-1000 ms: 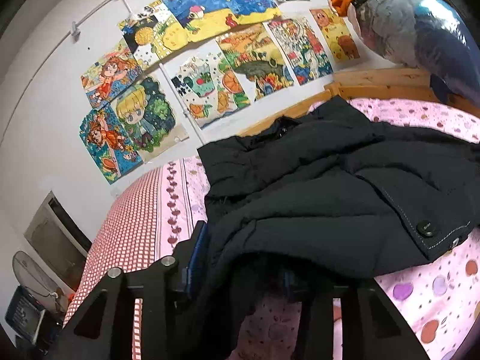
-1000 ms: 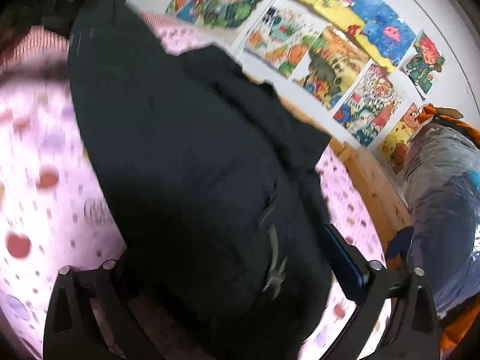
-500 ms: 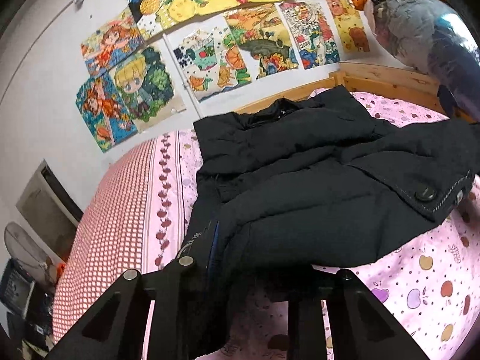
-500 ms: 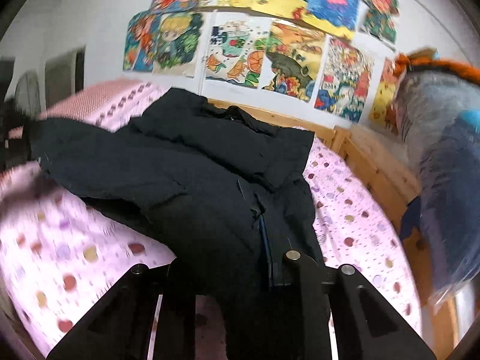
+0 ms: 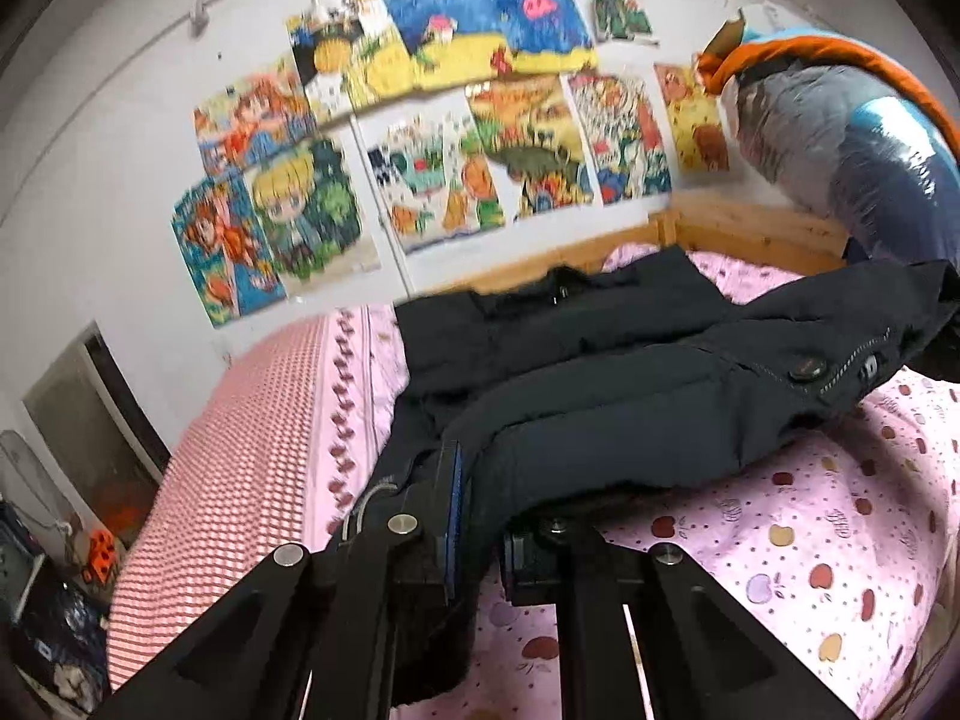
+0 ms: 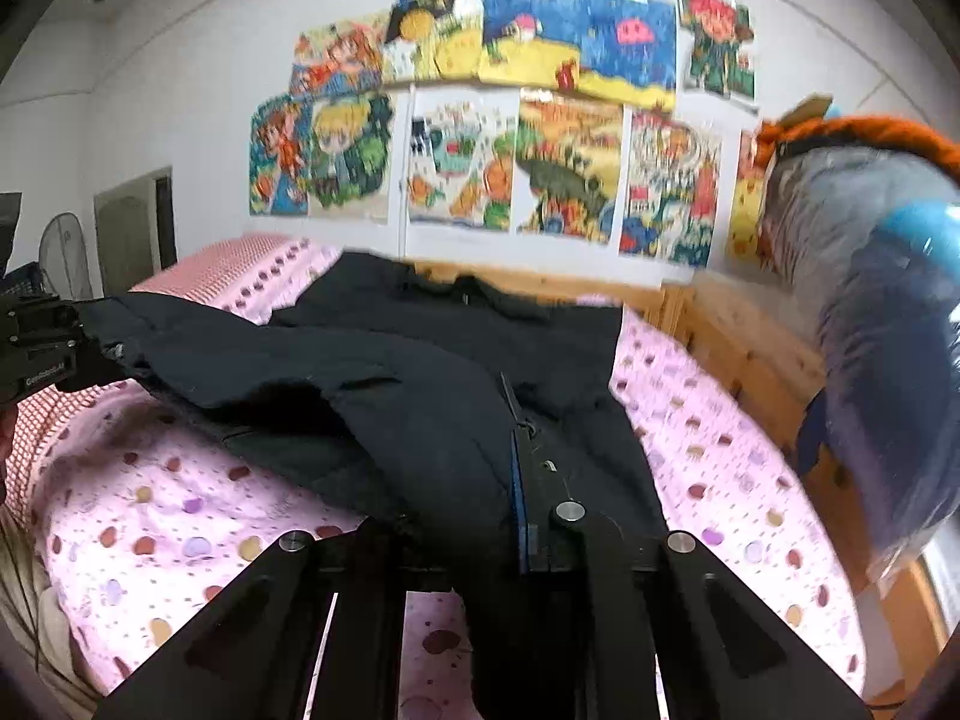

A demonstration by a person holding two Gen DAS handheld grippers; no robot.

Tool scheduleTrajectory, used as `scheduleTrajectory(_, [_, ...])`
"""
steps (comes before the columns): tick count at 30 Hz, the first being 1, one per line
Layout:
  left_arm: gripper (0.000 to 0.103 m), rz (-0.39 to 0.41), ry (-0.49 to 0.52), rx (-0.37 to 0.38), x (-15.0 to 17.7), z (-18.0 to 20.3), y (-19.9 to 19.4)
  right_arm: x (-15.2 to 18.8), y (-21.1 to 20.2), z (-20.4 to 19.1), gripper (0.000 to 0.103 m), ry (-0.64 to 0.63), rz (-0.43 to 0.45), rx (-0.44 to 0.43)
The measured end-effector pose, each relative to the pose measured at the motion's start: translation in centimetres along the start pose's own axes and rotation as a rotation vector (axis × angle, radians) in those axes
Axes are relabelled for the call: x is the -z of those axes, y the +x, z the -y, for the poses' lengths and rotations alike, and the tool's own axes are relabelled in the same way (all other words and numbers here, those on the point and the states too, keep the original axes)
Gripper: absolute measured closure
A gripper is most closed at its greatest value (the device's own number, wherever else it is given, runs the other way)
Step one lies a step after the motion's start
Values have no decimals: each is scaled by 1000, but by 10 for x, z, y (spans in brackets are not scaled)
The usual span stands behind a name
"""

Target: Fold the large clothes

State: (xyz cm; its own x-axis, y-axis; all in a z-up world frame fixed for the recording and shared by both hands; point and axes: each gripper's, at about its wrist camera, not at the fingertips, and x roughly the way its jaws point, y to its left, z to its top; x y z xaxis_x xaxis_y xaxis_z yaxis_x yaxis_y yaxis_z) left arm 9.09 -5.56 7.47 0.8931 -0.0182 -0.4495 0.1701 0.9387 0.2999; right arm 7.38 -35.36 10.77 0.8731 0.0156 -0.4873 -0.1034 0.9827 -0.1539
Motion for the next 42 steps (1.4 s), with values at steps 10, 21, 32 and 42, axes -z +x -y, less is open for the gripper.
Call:
scheduleTrajectory(10, [94,103,53,27,19,-9,-96,2,-99,-18,94,-29,141,-11])
scheduleTrajectory(21, [94,156,84,-59,-4,-13,-92,-20,-120,-25,94,-74,240,-15])
scheduleTrajectory(32, [94,191,170,-177,-61,-6,-16,-94,-45,-4,94,-188,175,-6])
scheduleTrajectory(42, [94,146,252,-179,-109,-4,84,-158,69,14,94,-120,-37,-9])
